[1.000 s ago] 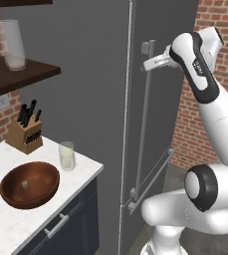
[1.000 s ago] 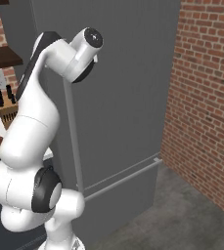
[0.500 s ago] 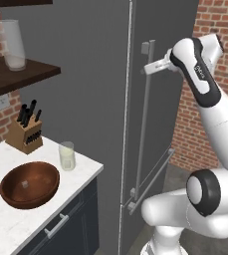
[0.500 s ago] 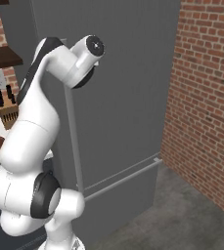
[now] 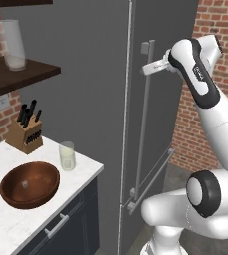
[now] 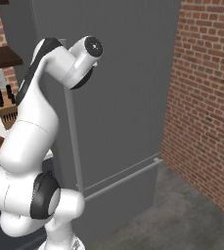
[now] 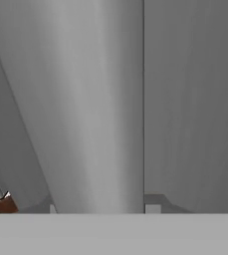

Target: Grab a lemon wedge from the fridge and one ice cube from the ice bowl, and put them in the glass of lemonade.

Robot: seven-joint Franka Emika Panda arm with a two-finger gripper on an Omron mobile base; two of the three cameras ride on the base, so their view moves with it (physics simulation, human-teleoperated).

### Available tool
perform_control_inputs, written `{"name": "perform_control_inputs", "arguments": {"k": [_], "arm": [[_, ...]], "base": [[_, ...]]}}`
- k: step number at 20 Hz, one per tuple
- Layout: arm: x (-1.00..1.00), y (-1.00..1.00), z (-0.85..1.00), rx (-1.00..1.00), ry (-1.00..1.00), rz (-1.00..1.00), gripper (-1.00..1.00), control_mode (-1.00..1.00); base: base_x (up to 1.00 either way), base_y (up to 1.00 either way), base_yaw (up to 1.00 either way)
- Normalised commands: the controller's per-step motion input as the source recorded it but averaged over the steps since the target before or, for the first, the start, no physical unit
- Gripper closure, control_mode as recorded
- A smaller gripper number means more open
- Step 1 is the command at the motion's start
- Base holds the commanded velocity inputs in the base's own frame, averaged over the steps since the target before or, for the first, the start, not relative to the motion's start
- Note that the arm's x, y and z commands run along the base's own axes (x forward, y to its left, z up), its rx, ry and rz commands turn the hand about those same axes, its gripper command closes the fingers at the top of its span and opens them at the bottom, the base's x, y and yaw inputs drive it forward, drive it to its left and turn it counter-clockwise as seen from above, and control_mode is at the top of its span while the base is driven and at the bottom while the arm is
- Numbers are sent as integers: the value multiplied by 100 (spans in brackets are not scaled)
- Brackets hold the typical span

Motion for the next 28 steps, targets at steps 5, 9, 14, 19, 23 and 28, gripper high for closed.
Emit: {"name": "perform_control_inputs", "arguments": {"k": [5,9,14,19,23,28], "arm": [[0,0,0,0,0,0,100,-100],[0,0,-7,-3,-3,-3,100,-100],[-2,-20,-2,-5,-12,-16,100,-100],[-9,-48,0,-1,-24,-19,100,-100],[-15,-60,0,0,-27,-17,100,-100],[-1,-86,0,0,-7,-15,100,-100]], "base": [[0,0,0],[0,0,0],[0,0,0],[0,0,0],[0,0,0],[0,0,0]]}}
